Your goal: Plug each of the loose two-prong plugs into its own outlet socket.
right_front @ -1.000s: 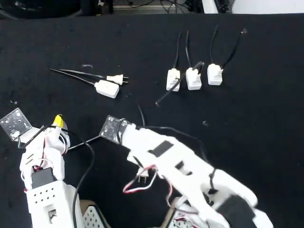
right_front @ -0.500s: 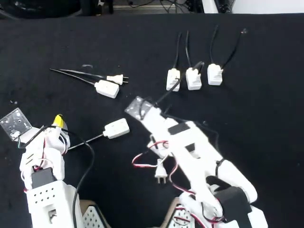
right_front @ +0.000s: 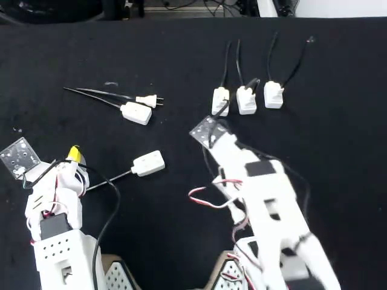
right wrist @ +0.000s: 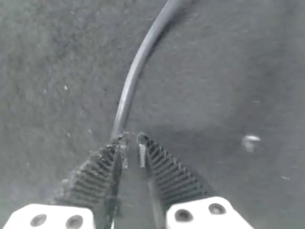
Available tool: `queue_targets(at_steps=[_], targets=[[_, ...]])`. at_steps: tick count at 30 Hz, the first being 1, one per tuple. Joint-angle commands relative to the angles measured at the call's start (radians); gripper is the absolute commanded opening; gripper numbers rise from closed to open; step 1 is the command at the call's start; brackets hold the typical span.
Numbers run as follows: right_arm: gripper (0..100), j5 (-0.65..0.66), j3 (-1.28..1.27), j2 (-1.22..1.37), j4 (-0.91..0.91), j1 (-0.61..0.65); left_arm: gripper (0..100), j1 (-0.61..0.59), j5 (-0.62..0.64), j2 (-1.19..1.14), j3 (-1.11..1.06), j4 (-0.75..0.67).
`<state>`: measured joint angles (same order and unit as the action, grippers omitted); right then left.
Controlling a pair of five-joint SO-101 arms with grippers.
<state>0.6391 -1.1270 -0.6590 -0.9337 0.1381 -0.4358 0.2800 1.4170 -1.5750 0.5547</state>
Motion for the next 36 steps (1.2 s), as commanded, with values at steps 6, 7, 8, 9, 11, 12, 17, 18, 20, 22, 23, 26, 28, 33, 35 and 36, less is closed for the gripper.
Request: queue_targets(at_steps=[6, 7, 8, 9, 11, 12, 17, 18, 20, 22, 23, 26, 28, 33, 35, 36], targets=[[2.9, 0.288, -0.045, -0.329, -0.27, -0.141, 19, -0.002, 0.009, 0.012, 0.051, -0.015], [2.9, 0.316, -0.068, -0.329, -0.262, -0.155, 19, -0.002, 0.009, 0.012, 0.05, -0.015], [2.9, 0.338, -0.094, -0.329, -0.244, -0.169, 19, -0.002, 0.009, 0.012, 0.05, -0.015], [2.9, 0.351, -0.117, -0.329, -0.218, -0.184, 19, -0.002, 0.009, 0.012, 0.05, -0.014], [2.9, 0.367, -0.157, -0.323, -0.167, -0.203, 19, -0.002, 0.009, 0.012, 0.051, -0.012], [2.9, 0.377, -0.17, -0.309, -0.149, -0.21, 19, -0.002, 0.009, 0.012, 0.051, -0.012], [2.9, 0.4, -0.157, -0.166, -0.104, -0.212, 19, -0.002, 0.009, 0.012, 0.051, -0.012], [2.9, 0.404, -0.145, -0.128, -0.101, -0.212, 19, -0.002, 0.009, 0.012, 0.051, -0.012], [2.7, 0.407, -0.113, -0.051, -0.112, -0.203, 19, -0.002, 0.009, 0.012, 0.051, -0.012], [2.5, 0.439, -0.099, 0.008, -0.144, -0.16, 19, -0.002, 0.009, 0.012, 0.051, -0.012], [2.5, 0.459, -0.099, 0.03, -0.176, -0.13, 19, -0.002, 0.009, 0.012, 0.053, -0.012], [2.5, 0.474, -0.101, 0.044, -0.298, 0.002, 19, -0.002, 0.009, 0.012, 0.054, -0.012], [2.5, 0.442, -0.101, 0.019, -0.321, 0.089, 19, -0.002, 0.009, 0.012, 0.054, -0.012], [2.5, 0.273, -0.097, -0.102, -0.284, 0.282, 19, -0.002, 0.009, 0.012, 0.054, -0.012], [2.5, 0.206, -0.097, -0.142, -0.265, 0.368, 19, -0.005, 0.009, 0.012, 0.054, -0.012], [2.5, 0.169, -0.097, -0.16, -0.25, 0.408, 19, -0.005, 0.009, 0.012, 0.054, -0.012]])
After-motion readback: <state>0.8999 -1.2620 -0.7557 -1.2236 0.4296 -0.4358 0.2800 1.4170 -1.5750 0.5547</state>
